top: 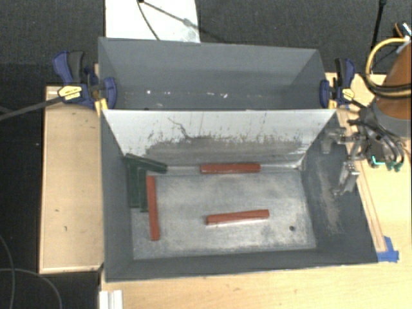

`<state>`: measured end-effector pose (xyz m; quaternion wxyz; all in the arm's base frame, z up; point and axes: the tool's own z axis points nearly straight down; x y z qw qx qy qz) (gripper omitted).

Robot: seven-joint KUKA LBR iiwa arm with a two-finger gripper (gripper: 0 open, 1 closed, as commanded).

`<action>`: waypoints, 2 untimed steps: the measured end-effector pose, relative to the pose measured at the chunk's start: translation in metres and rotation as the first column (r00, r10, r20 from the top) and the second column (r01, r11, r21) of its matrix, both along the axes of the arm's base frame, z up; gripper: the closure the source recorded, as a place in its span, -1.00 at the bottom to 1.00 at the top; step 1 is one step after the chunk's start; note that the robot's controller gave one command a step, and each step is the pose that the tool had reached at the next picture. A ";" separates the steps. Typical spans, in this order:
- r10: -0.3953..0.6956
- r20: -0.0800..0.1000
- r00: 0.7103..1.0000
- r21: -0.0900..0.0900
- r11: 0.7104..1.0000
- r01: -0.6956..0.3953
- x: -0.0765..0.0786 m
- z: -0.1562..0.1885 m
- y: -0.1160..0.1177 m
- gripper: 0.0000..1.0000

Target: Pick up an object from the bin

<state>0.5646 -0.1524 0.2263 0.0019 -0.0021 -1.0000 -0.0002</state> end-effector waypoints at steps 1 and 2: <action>-0.137 -0.004 0.991 0.003 0.991 0.137 -0.049 -0.100 0.057 -1.00; -0.186 0.001 0.983 0.003 0.982 0.186 -0.029 -0.159 0.106 -1.00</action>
Offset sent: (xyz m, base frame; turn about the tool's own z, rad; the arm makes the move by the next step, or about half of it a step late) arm -0.0473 0.0542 -0.0964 0.1390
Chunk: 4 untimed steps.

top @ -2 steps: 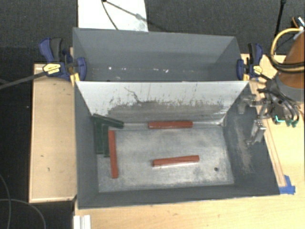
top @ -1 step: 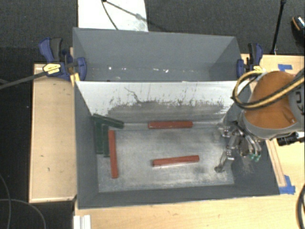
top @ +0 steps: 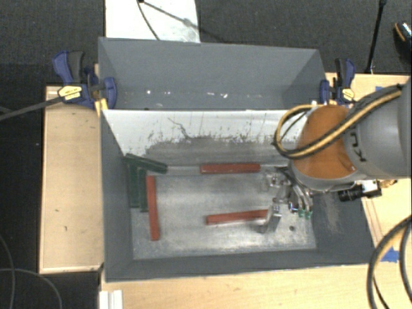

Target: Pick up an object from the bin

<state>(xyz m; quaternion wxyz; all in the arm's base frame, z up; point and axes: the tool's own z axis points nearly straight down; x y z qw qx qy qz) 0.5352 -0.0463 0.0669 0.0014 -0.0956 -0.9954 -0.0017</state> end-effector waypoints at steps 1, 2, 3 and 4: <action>0.001 0.003 1.000 -0.004 1.000 -0.001 0.000 0.003 -0.004 1.00; -0.040 0.008 0.999 -0.003 0.999 0.040 0.002 0.014 0.006 1.00; -0.035 0.008 0.999 -0.004 0.999 0.035 0.002 0.013 0.005 -1.00; 0.102 0.009 0.995 -0.001 0.995 -0.102 0.030 0.004 0.086 -1.00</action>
Offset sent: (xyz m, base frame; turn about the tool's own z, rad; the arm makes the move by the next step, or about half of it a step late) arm 0.0000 0.0000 0.0000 0.0000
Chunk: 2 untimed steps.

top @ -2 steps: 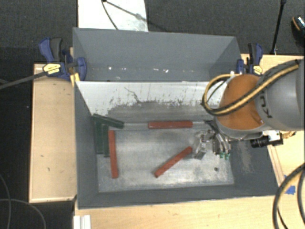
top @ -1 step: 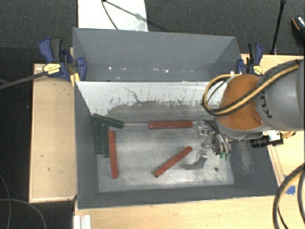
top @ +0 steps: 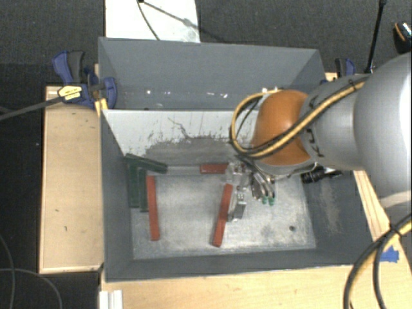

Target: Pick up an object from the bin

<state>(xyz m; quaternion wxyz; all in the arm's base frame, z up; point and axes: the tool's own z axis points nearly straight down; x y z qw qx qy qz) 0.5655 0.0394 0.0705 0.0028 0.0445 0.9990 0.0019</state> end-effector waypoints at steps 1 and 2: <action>-0.262 0.000 0.965 -0.001 0.965 0.262 -0.001 0.000 0.025 -1.00; -0.155 -0.001 0.988 -0.001 0.988 0.155 0.017 0.000 0.073 -1.00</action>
Offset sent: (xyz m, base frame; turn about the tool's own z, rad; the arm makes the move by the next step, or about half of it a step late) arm -0.0017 0.0239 -0.0005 0.2665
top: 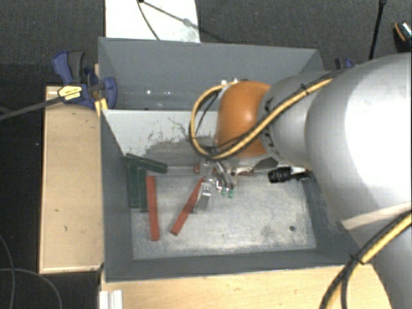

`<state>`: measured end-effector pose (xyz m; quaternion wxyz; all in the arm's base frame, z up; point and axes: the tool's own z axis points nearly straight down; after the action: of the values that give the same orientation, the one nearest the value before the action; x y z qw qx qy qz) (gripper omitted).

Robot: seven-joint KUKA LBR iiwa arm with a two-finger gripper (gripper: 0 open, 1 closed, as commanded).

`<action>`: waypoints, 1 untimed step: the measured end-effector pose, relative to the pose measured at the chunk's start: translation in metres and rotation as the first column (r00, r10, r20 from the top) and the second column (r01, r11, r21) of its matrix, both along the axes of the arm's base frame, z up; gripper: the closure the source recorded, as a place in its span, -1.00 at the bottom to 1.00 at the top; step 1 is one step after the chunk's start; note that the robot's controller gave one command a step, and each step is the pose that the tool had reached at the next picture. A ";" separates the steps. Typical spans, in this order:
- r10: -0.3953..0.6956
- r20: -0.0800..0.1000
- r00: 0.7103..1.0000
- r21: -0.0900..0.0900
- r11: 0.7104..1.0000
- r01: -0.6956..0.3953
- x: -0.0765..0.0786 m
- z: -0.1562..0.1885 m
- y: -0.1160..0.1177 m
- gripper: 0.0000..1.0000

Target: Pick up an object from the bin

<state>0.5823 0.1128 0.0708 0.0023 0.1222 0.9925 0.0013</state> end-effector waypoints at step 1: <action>0.106 -0.006 0.994 -0.001 0.994 -0.106 -0.023 0.000 0.037 -1.00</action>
Offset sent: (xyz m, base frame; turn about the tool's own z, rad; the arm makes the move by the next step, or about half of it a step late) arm -0.0228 0.0359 -0.0008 -0.1063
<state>0.5594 0.1498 0.0704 -0.0005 0.0693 0.9976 0.0004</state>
